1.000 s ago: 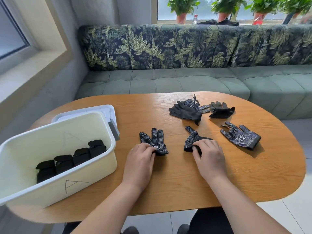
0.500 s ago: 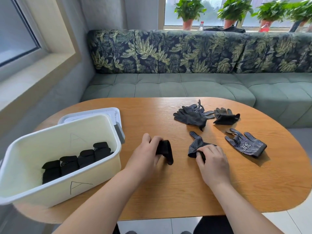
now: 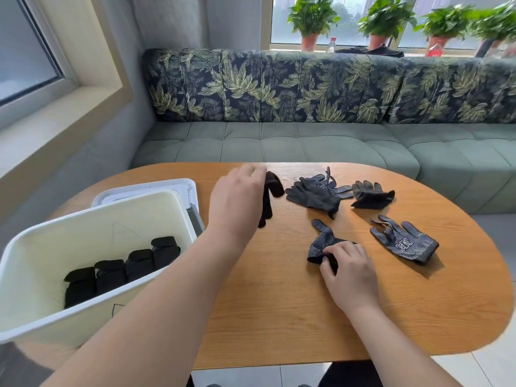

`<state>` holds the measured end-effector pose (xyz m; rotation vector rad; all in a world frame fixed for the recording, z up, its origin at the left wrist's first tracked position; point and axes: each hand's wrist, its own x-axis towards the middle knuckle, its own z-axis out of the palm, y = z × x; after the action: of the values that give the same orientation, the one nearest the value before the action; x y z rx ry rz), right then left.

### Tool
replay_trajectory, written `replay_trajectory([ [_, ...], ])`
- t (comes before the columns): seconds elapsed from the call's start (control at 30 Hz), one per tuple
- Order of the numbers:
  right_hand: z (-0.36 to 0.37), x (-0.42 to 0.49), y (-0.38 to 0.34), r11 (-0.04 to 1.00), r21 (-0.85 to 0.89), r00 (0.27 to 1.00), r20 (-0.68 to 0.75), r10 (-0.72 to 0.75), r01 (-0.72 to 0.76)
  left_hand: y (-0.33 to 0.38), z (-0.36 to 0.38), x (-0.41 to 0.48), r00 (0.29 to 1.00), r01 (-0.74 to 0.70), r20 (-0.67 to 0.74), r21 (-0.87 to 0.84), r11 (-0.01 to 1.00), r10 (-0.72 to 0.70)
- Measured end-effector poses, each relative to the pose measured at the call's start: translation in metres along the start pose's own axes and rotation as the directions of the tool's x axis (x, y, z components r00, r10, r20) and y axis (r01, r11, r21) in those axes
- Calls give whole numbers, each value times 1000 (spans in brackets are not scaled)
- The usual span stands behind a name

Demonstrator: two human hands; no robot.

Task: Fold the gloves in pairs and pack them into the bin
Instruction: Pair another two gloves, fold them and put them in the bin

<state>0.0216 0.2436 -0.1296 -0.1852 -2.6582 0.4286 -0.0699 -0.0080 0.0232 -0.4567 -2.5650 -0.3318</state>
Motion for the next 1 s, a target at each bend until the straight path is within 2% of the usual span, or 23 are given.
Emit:
replay_trajectory([
  [0.07, -3, 0, -2, 1000, -7, 1000, 26, 4, -4, -2, 8, -5, 991, -127, -45, 11, 992, 127],
  [0.13, -5, 0, -4, 1000, -18, 999, 49, -9, 10, 1, 22, -24, 981, -183, 62, -43, 982, 186],
  [0.23, -8, -1, -7, 999, -41, 998, 62, -31, 33, -1, 59, -71, 932, -79, 344, -117, 990, 115],
  [0.3, -9, -2, -8, 997, -63, 997, 68, -40, 44, -3, 81, -100, 888, -25, 452, -135, 991, 84],
  [0.47, -7, 0, -9, 997, -73, 997, 73, -11, 16, -5, 105, -131, 928, -26, 368, -101, 995, 61],
  [0.6, -5, 0, -10, 993, -103, 997, 25, 69, -66, -3, 101, -136, 950, -16, 309, -116, 993, 51],
  [0.87, 3, 11, -7, 957, -200, 975, 15, 220, -212, -3, 104, -136, 945, 80, 324, -90, 993, -46],
  [1.0, 4, 26, -7, 975, -164, 980, 106, 171, -153, -3, 102, -135, 937, 93, 345, -84, 992, -58],
])
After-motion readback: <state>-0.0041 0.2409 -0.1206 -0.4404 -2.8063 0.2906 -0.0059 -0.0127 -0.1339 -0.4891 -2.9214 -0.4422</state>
